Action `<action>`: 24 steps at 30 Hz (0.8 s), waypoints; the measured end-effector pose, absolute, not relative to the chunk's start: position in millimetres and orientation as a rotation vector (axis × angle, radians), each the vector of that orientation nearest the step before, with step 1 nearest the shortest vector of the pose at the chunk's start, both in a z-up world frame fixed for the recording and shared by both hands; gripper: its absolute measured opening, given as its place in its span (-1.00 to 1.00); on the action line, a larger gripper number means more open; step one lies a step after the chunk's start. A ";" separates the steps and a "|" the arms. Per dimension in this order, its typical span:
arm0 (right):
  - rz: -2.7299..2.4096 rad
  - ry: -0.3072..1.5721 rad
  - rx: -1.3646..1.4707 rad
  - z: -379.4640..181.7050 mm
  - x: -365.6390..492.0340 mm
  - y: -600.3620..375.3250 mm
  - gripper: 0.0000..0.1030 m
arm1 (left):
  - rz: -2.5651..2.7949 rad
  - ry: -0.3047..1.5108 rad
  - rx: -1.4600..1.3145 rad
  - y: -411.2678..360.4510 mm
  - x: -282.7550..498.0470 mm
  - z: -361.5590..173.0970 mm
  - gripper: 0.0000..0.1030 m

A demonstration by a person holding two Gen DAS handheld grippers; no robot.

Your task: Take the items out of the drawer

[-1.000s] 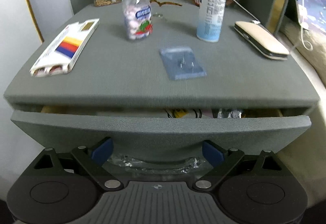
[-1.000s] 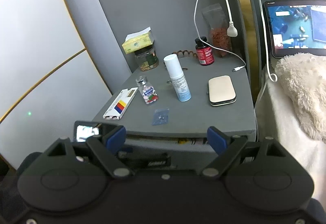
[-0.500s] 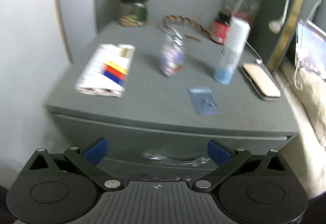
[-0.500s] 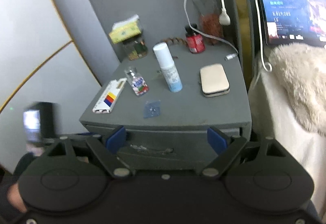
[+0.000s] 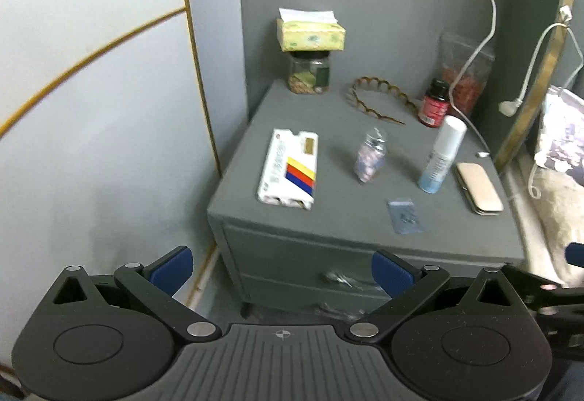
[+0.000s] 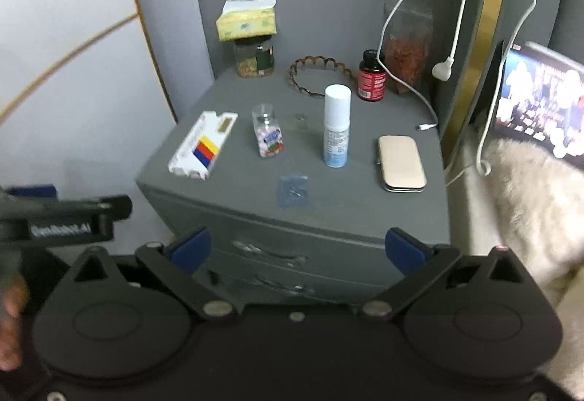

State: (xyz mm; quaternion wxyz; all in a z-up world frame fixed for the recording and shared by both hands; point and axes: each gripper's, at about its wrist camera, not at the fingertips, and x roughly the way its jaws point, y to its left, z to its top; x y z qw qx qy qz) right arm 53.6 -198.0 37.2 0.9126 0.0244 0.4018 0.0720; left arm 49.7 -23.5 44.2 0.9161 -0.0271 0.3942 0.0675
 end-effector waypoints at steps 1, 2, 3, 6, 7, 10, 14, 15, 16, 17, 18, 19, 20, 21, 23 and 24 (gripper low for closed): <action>0.153 0.832 0.054 36.1 51.8 -198.0 1.00 | 0.136 0.814 -0.057 -25.4 48.9 42.6 1.00; 0.154 0.836 0.058 35.4 51.4 -198.2 1.00 | 0.133 0.815 -0.049 -28.2 48.2 41.7 1.00; 0.155 0.840 0.061 34.8 51.8 -198.5 1.00 | 0.131 0.816 -0.040 -31.1 47.5 40.9 1.00; 0.141 0.840 0.074 33.0 53.8 -202.1 1.00 | 0.121 0.823 -0.045 -34.8 47.0 39.3 1.00; 0.137 0.839 0.085 32.3 54.5 -204.4 1.00 | 0.122 0.823 -0.046 -35.3 47.1 38.8 1.00; 0.136 0.840 0.095 30.3 55.6 -206.6 1.00 | 0.125 0.824 -0.033 -37.1 48.3 37.5 1.00; 0.136 0.853 0.094 24.1 57.7 -207.2 1.00 | 0.122 0.828 -0.034 -37.6 48.8 36.4 1.00; 0.136 0.855 0.095 22.8 57.6 -207.3 1.00 | 0.122 0.829 -0.032 -37.7 48.8 36.2 1.00; 0.134 0.856 0.096 21.6 57.7 -207.7 1.00 | 0.121 0.831 -0.031 -37.7 48.7 36.0 1.00; 0.131 0.857 0.096 20.7 58.2 -208.2 1.00 | 0.121 0.832 -0.033 -37.5 48.5 36.0 1.00; 0.127 0.858 0.096 19.8 58.7 -208.8 1.00 | 0.120 0.833 -0.034 -37.3 48.2 36.1 1.00; 0.124 0.859 0.098 19.0 59.2 -209.7 1.00 | 0.121 0.833 -0.034 -37.1 48.0 36.2 1.00; 0.121 0.859 0.101 18.7 59.3 -210.7 1.00 | 0.120 0.833 -0.029 -36.9 47.9 35.8 1.00; 0.119 0.858 0.104 18.6 59.3 -211.6 1.00 | 0.118 0.832 -0.023 -36.6 48.5 35.0 1.00; 0.115 0.854 0.111 19.5 59.5 -213.7 1.00 | 0.115 0.833 -0.021 -37.5 47.7 35.1 1.00; 0.113 0.851 0.115 20.0 59.6 -214.7 1.00 | 0.114 0.833 -0.021 -38.0 47.5 35.1 1.00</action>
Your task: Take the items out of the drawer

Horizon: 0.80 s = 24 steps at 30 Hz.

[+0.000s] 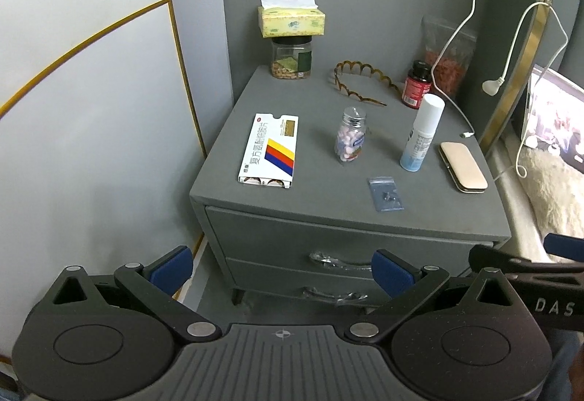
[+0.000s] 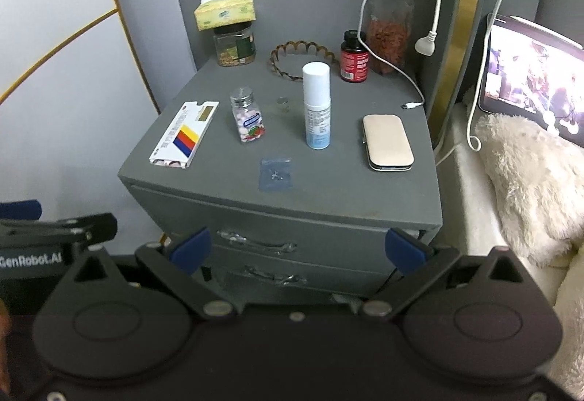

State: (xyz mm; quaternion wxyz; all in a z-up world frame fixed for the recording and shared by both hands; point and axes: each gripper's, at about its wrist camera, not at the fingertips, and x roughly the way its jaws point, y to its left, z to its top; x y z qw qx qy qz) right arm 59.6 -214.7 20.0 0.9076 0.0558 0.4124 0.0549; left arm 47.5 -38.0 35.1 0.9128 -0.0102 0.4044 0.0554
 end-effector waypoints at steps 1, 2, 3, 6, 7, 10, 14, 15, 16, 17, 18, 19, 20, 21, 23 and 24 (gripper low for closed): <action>0.114 0.850 0.116 20.3 59.4 -214.9 1.00 | 0.113 0.833 -0.021 -38.4 47.3 35.1 1.00; 0.116 0.849 0.114 20.5 59.1 -214.8 1.00 | 0.111 0.833 -0.019 -39.1 47.1 35.2 1.00; 0.118 0.849 0.113 20.7 58.9 -214.6 1.00 | 0.110 0.833 -0.018 -39.8 46.9 35.2 1.00; 0.120 0.848 0.111 20.4 58.3 -214.2 1.00 | 0.112 0.831 -0.010 -41.3 45.9 35.3 1.00; 0.122 0.849 0.110 20.4 58.4 -214.1 1.00 | 0.112 0.831 -0.010 -41.1 45.8 35.2 1.00; 0.125 0.849 0.112 20.5 58.6 -213.8 1.00 | 0.113 0.833 -0.013 -40.1 45.3 34.4 1.00; 0.130 0.848 0.107 21.2 58.5 -212.1 1.00 | 0.116 0.833 -0.011 -39.7 45.3 34.2 1.00; 0.131 0.848 0.107 21.3 58.6 -211.9 1.00 | 0.117 0.833 -0.011 -39.6 45.3 34.4 1.00; 0.131 0.848 0.107 21.4 58.6 -211.8 1.00 | 0.117 0.833 -0.010 -39.6 45.3 34.6 1.00; 0.132 0.848 0.107 21.5 58.6 -211.8 1.00 | 0.118 0.833 -0.009 -39.6 45.2 34.8 1.00; 0.133 0.848 0.108 21.7 58.6 -211.8 1.00 | 0.119 0.832 -0.008 -39.7 45.1 35.0 1.00; 0.134 0.849 0.108 21.8 58.7 -211.8 1.00 | 0.120 0.833 -0.008 -39.8 45.0 35.0 1.00; 0.134 0.850 0.108 21.7 58.7 -211.8 1.00 | 0.120 0.833 -0.007 -40.0 45.0 34.9 1.00; 0.135 0.850 0.109 21.6 58.7 -211.8 1.00 | 0.121 0.834 -0.006 -40.2 45.0 34.6 1.00; 0.138 0.852 0.111 21.1 58.6 -211.8 1.00 | 0.122 0.835 -0.004 -40.1 44.9 33.9 1.00; 0.143 0.855 0.114 20.7 58.7 -211.9 1.00 | 0.123 0.836 -0.002 -40.1 44.9 33.7 1.00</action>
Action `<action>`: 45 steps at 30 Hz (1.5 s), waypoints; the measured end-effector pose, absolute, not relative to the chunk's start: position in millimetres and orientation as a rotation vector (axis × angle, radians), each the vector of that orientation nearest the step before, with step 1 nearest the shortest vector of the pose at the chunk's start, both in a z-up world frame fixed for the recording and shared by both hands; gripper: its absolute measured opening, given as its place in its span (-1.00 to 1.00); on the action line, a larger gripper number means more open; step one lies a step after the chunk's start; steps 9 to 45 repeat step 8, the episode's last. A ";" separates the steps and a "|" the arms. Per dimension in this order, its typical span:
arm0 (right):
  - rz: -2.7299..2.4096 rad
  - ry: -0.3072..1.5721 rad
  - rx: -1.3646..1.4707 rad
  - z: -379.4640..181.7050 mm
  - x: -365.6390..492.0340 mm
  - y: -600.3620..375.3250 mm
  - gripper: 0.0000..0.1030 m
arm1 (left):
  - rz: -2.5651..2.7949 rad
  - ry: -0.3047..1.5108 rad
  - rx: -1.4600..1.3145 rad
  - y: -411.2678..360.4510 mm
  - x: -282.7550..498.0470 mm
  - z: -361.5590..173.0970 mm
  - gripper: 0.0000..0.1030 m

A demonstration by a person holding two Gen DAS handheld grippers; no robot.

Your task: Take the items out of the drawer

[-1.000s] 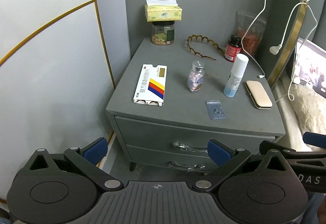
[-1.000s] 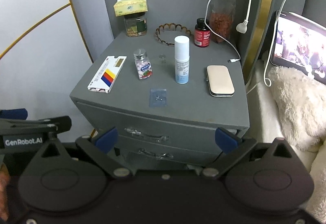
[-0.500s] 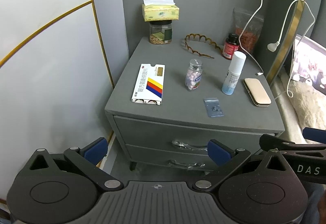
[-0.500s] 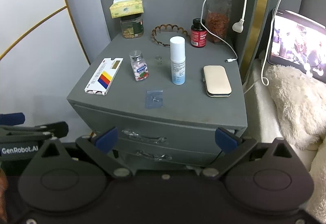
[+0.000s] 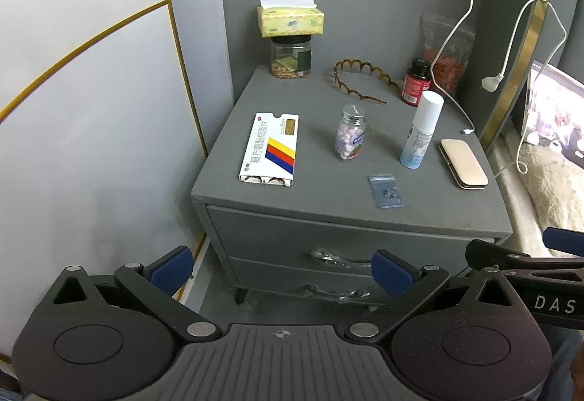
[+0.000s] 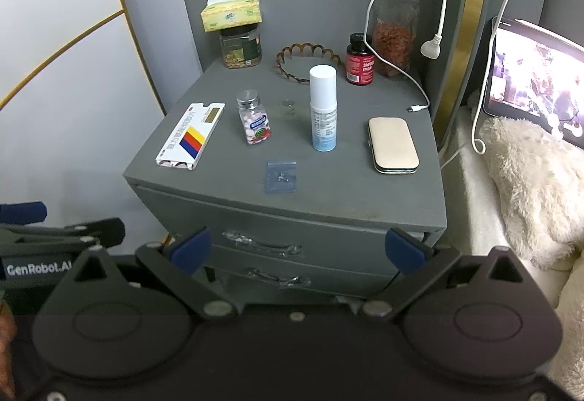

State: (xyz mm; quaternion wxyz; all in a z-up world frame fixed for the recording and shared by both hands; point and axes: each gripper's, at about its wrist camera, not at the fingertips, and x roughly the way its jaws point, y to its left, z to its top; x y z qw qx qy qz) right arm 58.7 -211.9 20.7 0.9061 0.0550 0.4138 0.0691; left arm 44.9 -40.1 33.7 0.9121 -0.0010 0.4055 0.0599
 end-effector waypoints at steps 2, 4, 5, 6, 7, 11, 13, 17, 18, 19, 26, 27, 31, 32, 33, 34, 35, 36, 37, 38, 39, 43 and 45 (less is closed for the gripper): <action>0.149 0.857 0.115 20.6 58.8 -211.7 1.00 | 0.129 0.838 0.006 -41.3 45.3 32.4 1.00; 0.155 0.858 0.115 20.7 58.8 -211.2 1.00 | 0.130 0.838 0.006 -41.0 45.3 32.1 1.00; 0.156 0.858 0.114 20.9 58.8 -211.2 1.00 | 0.130 0.838 0.005 -40.9 45.2 32.1 1.00; 0.157 0.857 0.114 21.1 58.8 -211.1 1.00 | 0.130 0.837 0.005 -40.9 45.2 32.1 1.00; 0.158 0.857 0.116 21.0 58.9 -210.8 1.00 | 0.130 0.837 0.004 -40.8 45.2 32.1 1.00; 0.158 0.858 0.118 20.8 59.1 -210.7 1.00 | 0.130 0.838 0.004 -40.8 45.3 32.1 1.00; 0.158 0.858 0.118 20.8 59.1 -210.7 1.00 | 0.130 0.838 0.004 -40.8 45.3 32.1 1.00; 0.158 0.858 0.118 20.8 59.1 -210.7 1.00 | 0.130 0.838 0.004 -40.8 45.3 32.1 1.00; 0.158 0.858 0.118 20.8 59.1 -210.7 1.00 | 0.130 0.838 0.004 -40.8 45.3 32.1 1.00; 0.158 0.858 0.118 20.8 59.1 -210.7 1.00 | 0.130 0.838 0.004 -40.8 45.3 32.1 1.00; 0.158 0.858 0.118 20.8 59.1 -210.7 1.00 | 0.130 0.838 0.004 -40.8 45.3 32.1 1.00; 0.158 0.858 0.118 20.8 59.1 -210.7 1.00 | 0.130 0.838 0.004 -40.8 45.3 32.1 1.00; 0.158 0.858 0.118 20.8 59.1 -210.7 1.00 | 0.130 0.838 0.004 -40.8 45.3 32.1 1.00; 0.158 0.858 0.118 20.8 59.1 -210.7 1.00 | 0.130 0.838 0.004 -40.8 45.3 32.1 1.00; 0.158 0.858 0.118 20.8 59.1 -210.7 1.00 | 0.130 0.838 0.004 -40.8 45.3 32.1 1.00; 0.158 0.858 0.118 20.8 59.1 -210.7 1.00 | 0.130 0.838 0.004 -40.8 45.3 32.1 1.00; 0.158 0.858 0.118 20.8 59.1 -210.7 1.00 | 0.130 0.838 0.004 -40.8 45.3 32.1 1.00; 0.158 0.858 0.118 20.8 59.1 -210.7 1.00 | 0.130 0.838 0.004 -40.8 45.3 32.1 1.00; 0.158 0.858 0.118 20.8 59.1 -210.7 1.00 | 0.130 0.838 0.004 -40.8 45.3 32.1 1.00; 0.158 0.858 0.118 20.8 59.1 -210.7 1.00 | 0.130 0.838 0.004 -40.8 45.3 32.1 1.00; 0.158 0.858 0.118 20.8 59.1 -210.7 1.00 | 0.130 0.838 0.004 -40.8 45.3 32.1 1.00; 0.158 0.858 0.118 20.8 59.1 -210.7 1.00 | 0.130 0.838 0.004 -40.8 45.3 32.1 1.00; 0.158 0.858 0.118 20.8 59.1 -210.7 1.00 | 0.130 0.838 0.004 -40.8 45.3 32.1 1.00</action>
